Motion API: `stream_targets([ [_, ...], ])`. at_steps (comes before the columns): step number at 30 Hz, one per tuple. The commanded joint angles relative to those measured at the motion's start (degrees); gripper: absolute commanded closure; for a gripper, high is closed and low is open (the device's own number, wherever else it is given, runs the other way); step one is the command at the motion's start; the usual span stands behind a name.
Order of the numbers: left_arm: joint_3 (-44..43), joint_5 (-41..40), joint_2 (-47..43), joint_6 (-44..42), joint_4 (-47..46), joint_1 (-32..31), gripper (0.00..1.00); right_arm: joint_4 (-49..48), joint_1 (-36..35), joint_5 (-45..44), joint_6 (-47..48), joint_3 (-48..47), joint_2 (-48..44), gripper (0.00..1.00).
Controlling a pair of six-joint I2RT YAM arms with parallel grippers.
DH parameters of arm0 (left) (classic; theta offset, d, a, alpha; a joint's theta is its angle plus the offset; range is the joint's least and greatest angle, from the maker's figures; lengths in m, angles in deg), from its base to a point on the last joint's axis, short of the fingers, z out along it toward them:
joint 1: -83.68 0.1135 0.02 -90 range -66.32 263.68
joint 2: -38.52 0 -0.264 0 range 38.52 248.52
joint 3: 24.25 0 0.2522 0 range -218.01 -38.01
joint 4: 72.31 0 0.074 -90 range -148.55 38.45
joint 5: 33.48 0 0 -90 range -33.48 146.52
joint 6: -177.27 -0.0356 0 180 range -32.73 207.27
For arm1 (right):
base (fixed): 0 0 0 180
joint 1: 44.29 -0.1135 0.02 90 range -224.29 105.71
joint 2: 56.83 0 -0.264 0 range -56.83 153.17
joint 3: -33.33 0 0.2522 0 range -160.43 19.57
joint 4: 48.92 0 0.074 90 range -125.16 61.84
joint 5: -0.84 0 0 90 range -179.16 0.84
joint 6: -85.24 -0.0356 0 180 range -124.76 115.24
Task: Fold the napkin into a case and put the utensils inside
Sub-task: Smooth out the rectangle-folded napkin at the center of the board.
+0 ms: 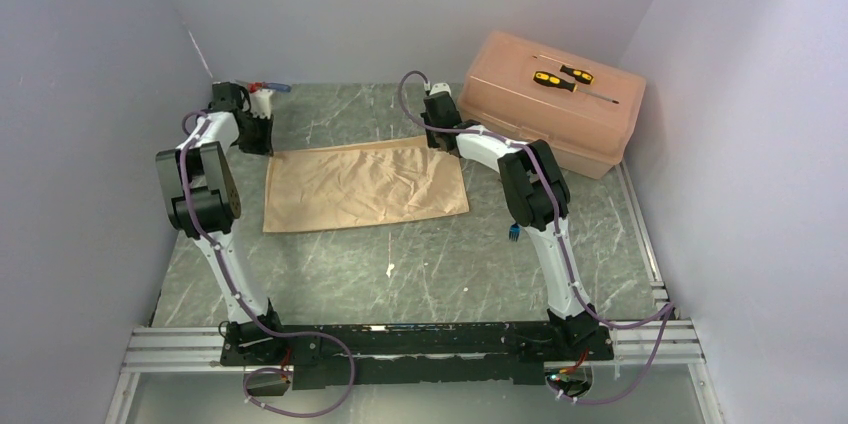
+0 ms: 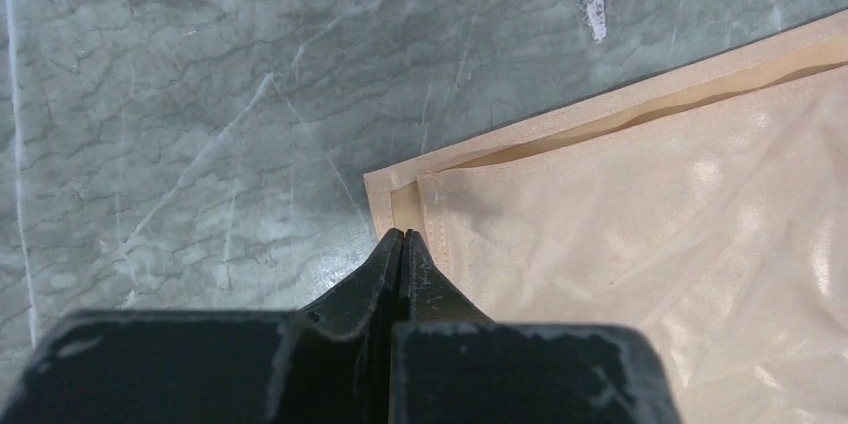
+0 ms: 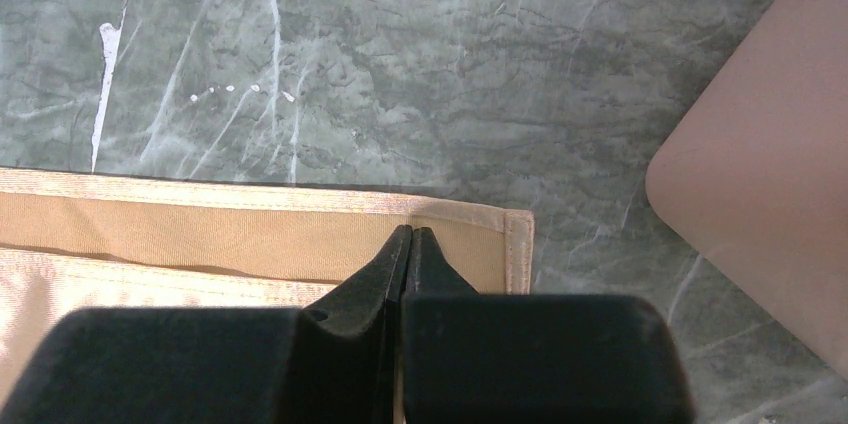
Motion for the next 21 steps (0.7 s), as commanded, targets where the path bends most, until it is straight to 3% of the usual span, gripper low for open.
stream_targets([
  [1, -1.69, 2.91, -3.92, 1.29, 0.0, 0.52, 0.97, 1.06, 0.56, 1.84, -0.73, 0.96, -1.86, 1.0],
  [2, -2.09, 3.47, -3.75, 1.7, 0.33, 0.52, 0.93, 1.17, 0.56, 1.95, -0.79, 0.91, -1.94, 1.0],
  [5, -2.92, 4.9, -2.71, 2.47, 0.92, 0.24, 0.69, 1.29, 0.56, 2.31, -1.06, 0.55, -1.89, 1.0],
  [9, -3.09, 3.92, -0.96, 2.14, 1.01, -0.59, 0.57, 1.37, 0.45, 2.69, -1.3, 0.64, -2.06, 1.0],
  [14, -2.28, 2.82, 0.24, 1.74, 0.71, -1.1, 0.55, 1.32, 0.47, 2.97, -1.28, 0.92, -2.22, 1.0],
  [21, 0.9, -0.53, 0.44, 1.36, -1.64, -2.16, 0.61, 1.5, 0.47, 3.05, -1.34, 0.89, -2.35, 1.0],
])
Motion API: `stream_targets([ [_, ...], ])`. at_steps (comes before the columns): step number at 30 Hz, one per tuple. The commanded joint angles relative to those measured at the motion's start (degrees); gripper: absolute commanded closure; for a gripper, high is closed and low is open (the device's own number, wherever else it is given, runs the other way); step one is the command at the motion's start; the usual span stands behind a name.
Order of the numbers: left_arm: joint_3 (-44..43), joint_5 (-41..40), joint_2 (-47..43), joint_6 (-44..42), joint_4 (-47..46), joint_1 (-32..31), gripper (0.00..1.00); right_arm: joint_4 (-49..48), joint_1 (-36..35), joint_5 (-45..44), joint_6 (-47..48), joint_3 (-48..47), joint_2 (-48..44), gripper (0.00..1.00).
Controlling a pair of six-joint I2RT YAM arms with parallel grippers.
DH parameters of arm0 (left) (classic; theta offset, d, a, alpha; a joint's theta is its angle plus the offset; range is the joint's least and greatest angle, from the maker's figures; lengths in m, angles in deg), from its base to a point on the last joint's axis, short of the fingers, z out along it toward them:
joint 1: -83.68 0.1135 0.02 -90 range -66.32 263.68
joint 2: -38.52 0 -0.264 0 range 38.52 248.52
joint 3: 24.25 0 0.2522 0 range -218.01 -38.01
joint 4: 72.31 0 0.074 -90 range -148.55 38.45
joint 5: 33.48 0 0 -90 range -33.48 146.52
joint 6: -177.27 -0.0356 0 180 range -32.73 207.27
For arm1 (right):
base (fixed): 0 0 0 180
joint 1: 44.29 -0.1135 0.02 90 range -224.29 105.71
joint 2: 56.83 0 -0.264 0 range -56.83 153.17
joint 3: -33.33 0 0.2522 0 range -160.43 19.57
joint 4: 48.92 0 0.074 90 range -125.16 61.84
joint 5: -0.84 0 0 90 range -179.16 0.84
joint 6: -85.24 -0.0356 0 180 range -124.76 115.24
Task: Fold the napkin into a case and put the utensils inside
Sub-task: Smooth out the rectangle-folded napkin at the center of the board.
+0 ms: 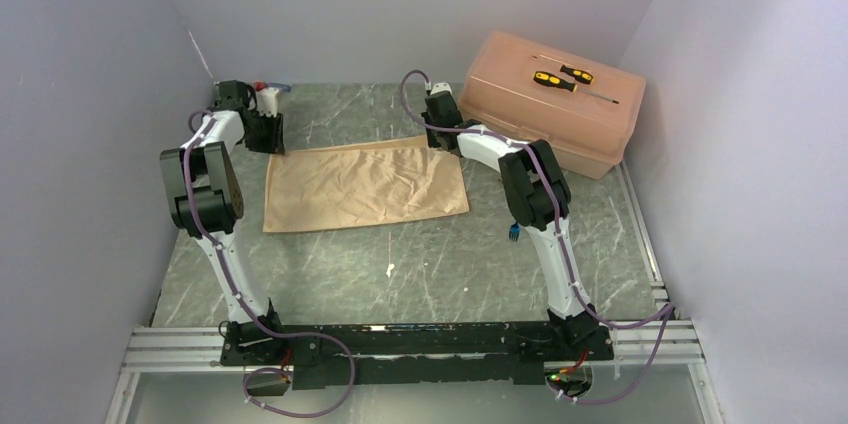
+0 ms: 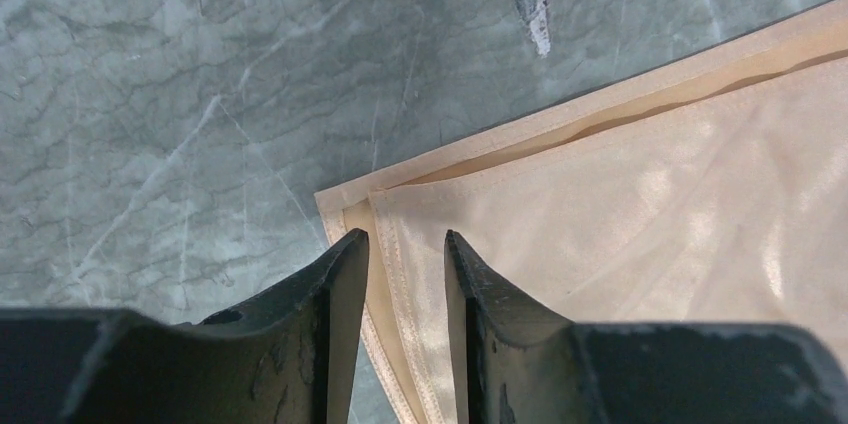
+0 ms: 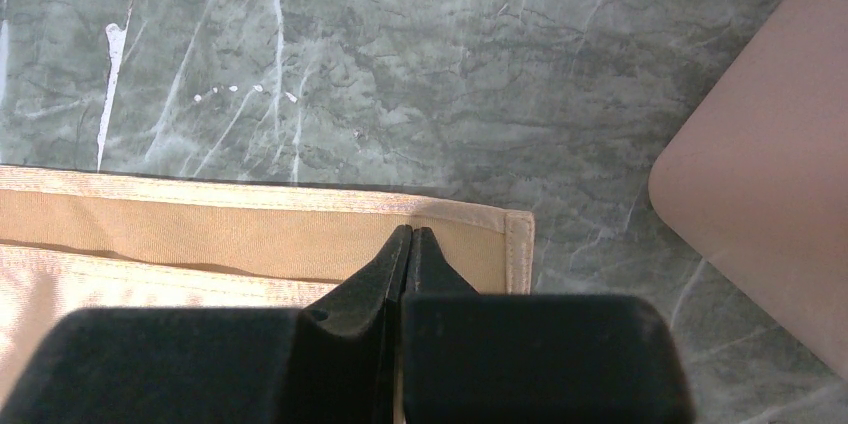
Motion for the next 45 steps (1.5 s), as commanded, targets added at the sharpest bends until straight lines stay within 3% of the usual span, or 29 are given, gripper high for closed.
stream_targets([
  [1, 2.58, -3.07, 0.59, -0.02, -3.07, -0.67, 0.63, 1.44, 0.12, 1.76, -1.15, 0.95, -2.32, 1.0],
  [10, 2.05, -6.67, 1.93, 0.17, -3.57, -1.81, 0.67, 1.3, 0.16, 2.13, -1.53, 1.44, -2.55, 1.0],
  [18, 3.21, -8.31, 1.62, 1.37, -4.64, -2.24, 0.97, 1.3, 0.19, 1.74, -1.38, 1.92, -2.94, 1.0],
  [28, 4.48, -9.65, -3.9, 2.53, -5.63, -1.97, 0.97, 0.24, 0.17, 2.41, -2.51, 3.06, -4.5, 1.0],
  [43, 5.03, -5.76, -3.79, 2.42, -4.19, -1.75, 0.97, -0.2, -0.22, 1.56, -2.51, -0.67, -3.94, 1.0],
  [45, 4.37, -5.03, -3.51, 2.56, -2.91, -1.71, 0.82, -1.74, -0.64, 0.97, -2.05, 0.64, -5.13, 1.0],
])
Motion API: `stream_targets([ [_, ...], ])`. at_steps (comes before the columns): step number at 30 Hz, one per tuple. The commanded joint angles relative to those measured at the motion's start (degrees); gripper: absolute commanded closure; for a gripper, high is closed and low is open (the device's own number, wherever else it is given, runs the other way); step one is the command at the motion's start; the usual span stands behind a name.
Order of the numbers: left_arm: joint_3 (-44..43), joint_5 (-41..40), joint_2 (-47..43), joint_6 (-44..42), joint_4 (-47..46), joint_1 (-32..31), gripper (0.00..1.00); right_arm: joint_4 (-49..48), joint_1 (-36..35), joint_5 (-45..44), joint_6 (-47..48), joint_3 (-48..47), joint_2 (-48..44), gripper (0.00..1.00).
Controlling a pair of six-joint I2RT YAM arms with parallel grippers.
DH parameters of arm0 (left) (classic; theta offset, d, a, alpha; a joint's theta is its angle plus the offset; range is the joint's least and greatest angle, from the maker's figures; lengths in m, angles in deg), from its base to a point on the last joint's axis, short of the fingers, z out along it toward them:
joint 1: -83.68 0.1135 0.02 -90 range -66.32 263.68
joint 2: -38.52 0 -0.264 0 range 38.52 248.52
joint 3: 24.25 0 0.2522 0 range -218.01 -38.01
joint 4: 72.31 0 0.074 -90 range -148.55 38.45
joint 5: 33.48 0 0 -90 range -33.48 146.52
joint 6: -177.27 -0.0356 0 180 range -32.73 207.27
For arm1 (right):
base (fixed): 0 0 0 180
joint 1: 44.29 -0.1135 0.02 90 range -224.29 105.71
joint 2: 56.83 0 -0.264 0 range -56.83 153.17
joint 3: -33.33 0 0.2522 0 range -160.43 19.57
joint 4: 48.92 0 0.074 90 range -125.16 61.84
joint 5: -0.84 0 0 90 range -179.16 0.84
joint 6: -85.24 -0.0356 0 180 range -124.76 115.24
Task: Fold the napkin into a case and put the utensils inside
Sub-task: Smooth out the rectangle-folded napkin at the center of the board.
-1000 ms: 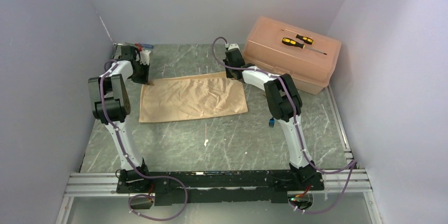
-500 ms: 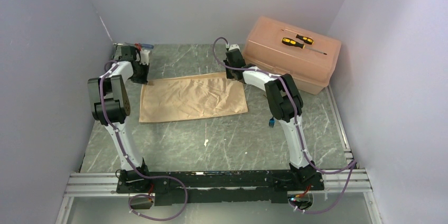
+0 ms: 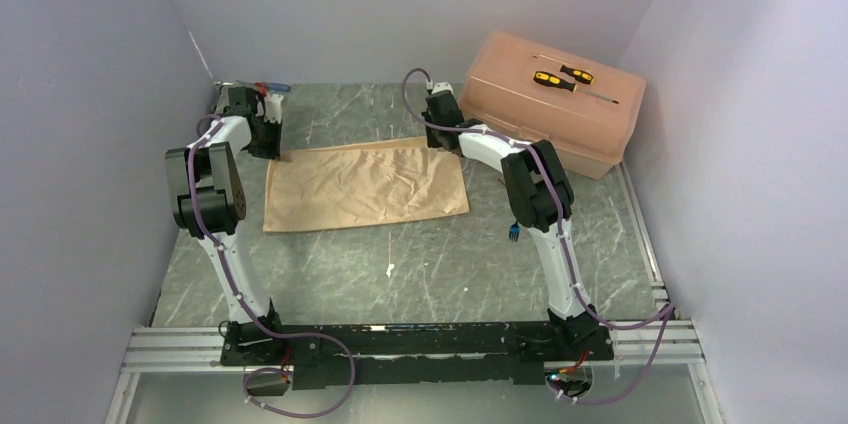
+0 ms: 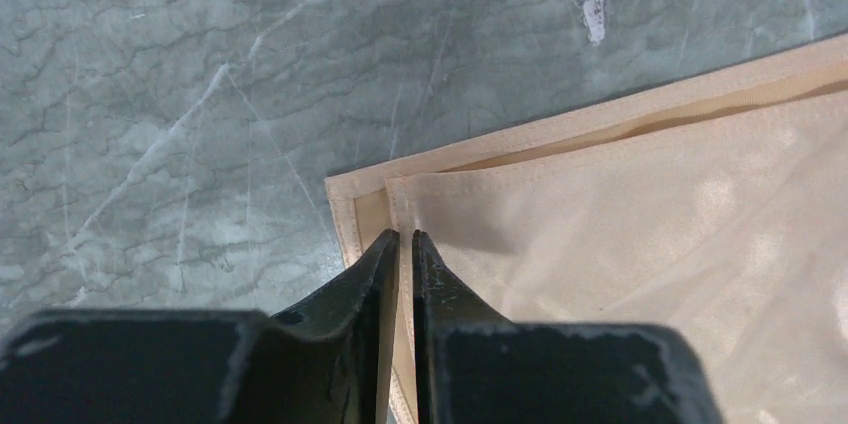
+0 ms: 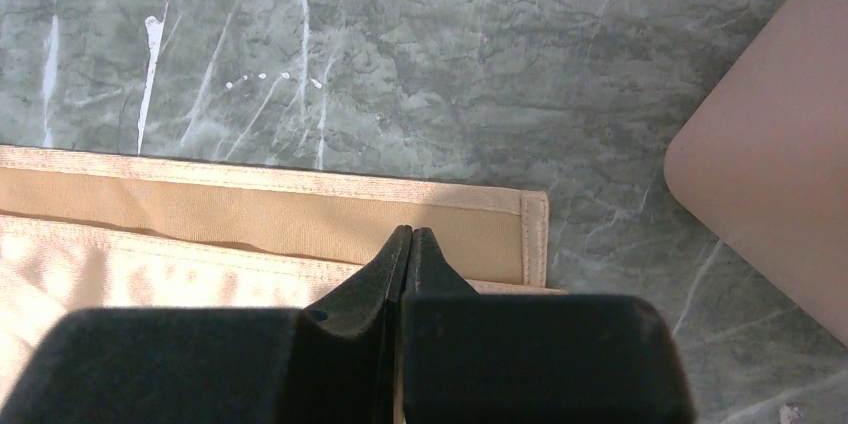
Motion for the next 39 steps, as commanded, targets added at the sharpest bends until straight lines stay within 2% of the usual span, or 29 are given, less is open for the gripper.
stream_targets([
  [1, -0.85, 3.45, -2.69, 0.89, 2.6, 0.15, 0.75, -2.9, -0.82, -1.11, 0.44, -0.32, -3.69, 0.99],
  [3, -1.33, 4.19, -2.2, 0.93, 3.71, 0.17, 0.62, -2.85, -1.03, -1.71, 1.06, -1.03, -3.5, 0.96],
  [6, -0.82, 4.2, -1.83, 0.24, 3.25, 0.15, 0.49, -1.32, -1.06, -2.16, 1.63, -3.85, -1.35, 0.96],
  [8, -0.6, 4.19, -1.38, -0.05, 3.24, 0.16, 0.45, -1.2, -1.03, -2.45, 1.91, -4.93, 0.01, 0.96],
  [11, 0.27, 3.54, -0.92, -0.98, 2.53, 0.06, 0.45, -1.1, -1.0, -2.92, 2.13, -5.57, 1.64, 0.98],
  [14, 1.07, 3.31, -0.37, -1.73, 1.79, -0.08, 0.49, -1.11, -1.06, -2.98, 1.99, -5.18, 2.79, 1.0],
  [18, 1.68, 4.0, 0.55, -1.88, 1.27, -0.07, 0.63, -0.83, -1.01, -3.47, 1.57, -3.77, 3.27, 1.0],
  [21, 1.61, 4.19, 1.21, -1.77, 0.91, -0.19, 0.79, -1.34, -1.0, -4.78, 2.15, -3.52, 3.13, 1.0],
  [24, 1.13, 3.69, 1.65, -1.82, 0.85, -0.19, 0.96, 2.55, -1.03, -6.12, 1.32, -6.65, 4.41, 1.0],
  [30, 0.79, 1.53, -0.43, -1.45, 0.15, 1.03, 0.97, 2.71, -1.0, -7.25, -0.13, -5.02, 3.77, 1.0],
  [39, 0.93, 3.27, -3.62, -1.56, -0.36, 4.15, 0.97, 3.82, -1.0, -7.82, -1.01, -4.99, 4.01, 1.0],
])
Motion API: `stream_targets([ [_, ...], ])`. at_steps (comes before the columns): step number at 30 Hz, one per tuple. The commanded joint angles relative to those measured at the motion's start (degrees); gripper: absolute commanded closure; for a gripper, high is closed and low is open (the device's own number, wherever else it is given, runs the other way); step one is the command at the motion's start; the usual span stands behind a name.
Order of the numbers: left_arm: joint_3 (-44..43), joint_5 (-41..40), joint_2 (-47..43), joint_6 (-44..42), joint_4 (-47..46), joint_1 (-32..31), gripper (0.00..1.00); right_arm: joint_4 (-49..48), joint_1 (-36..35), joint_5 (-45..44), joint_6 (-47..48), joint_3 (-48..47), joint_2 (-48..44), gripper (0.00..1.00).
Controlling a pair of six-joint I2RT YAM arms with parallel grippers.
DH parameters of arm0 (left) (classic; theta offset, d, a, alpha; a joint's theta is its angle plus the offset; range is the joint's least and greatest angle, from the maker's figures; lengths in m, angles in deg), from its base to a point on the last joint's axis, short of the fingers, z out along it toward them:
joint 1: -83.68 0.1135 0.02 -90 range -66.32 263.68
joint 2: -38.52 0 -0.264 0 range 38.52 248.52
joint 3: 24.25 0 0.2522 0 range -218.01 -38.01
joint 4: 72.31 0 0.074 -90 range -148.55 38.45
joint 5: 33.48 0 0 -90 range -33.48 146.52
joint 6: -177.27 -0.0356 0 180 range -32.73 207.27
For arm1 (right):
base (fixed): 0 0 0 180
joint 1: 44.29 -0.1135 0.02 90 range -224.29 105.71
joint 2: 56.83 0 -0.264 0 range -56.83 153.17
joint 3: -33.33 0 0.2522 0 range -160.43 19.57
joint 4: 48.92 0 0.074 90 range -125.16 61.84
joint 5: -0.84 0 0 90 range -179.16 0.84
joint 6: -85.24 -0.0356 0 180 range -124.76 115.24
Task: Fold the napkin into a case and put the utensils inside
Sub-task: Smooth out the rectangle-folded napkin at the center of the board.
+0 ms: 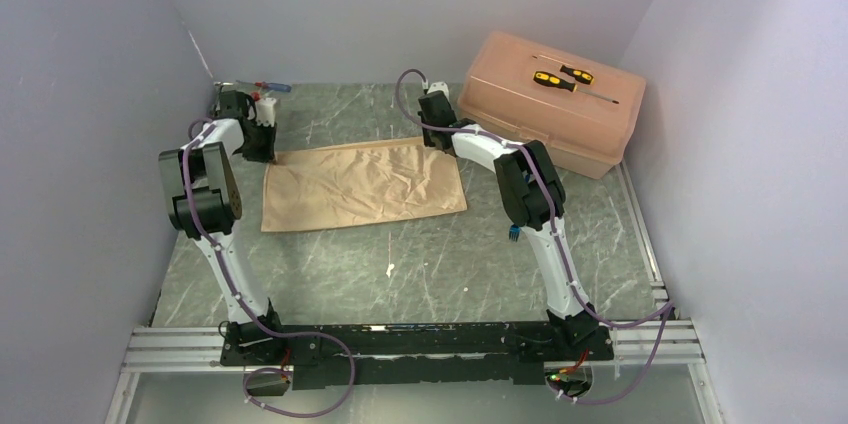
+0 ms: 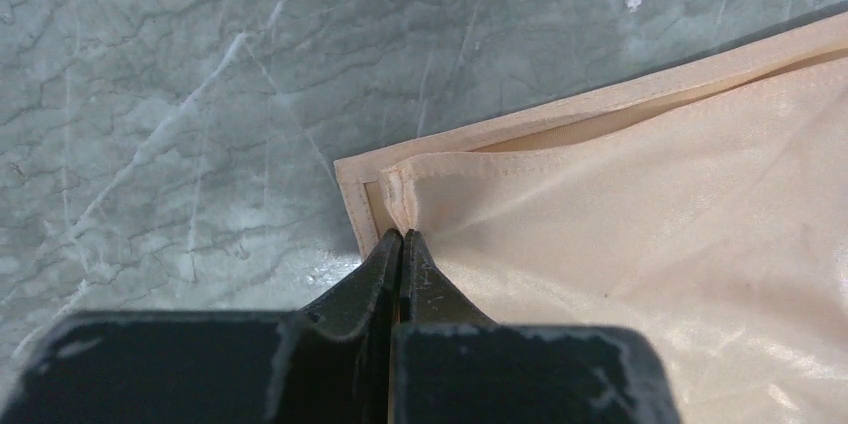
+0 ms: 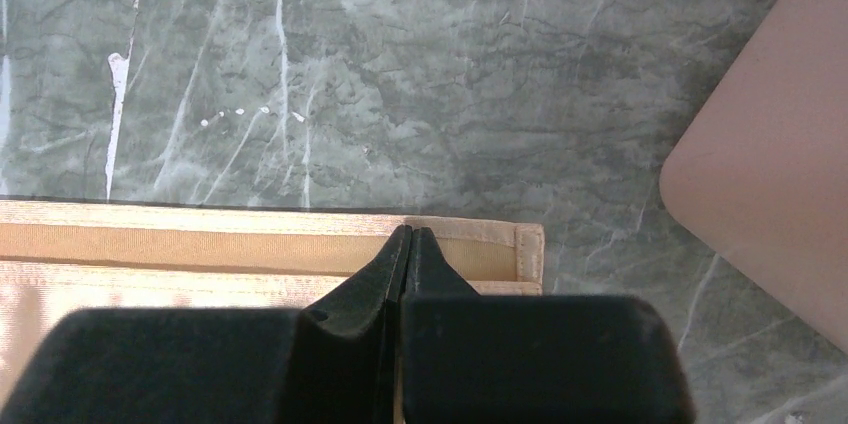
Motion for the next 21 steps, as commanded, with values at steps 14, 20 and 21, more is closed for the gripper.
stream_targets([
  [14, 1.35, 2.65, -7.16, 3.57, -4.56, 2.12, 0.97, 3.85, 0.1, -3.21, -0.97, -1.33, 1.12, 1.0],
  [20, 2.78, 2.71, -8.56, 4.12, -5.69, 2.74, 0.97, 4.75, 0.15, -3.13, -1.48, -2.55, 1.71, 1.0],
  [21, 3.02, 2.64, -8.38, 4.29, -6.35, 2.69, 0.97, 4.53, 0.16, -2.94, -1.57, -2.44, 1.66, 1.0],
])
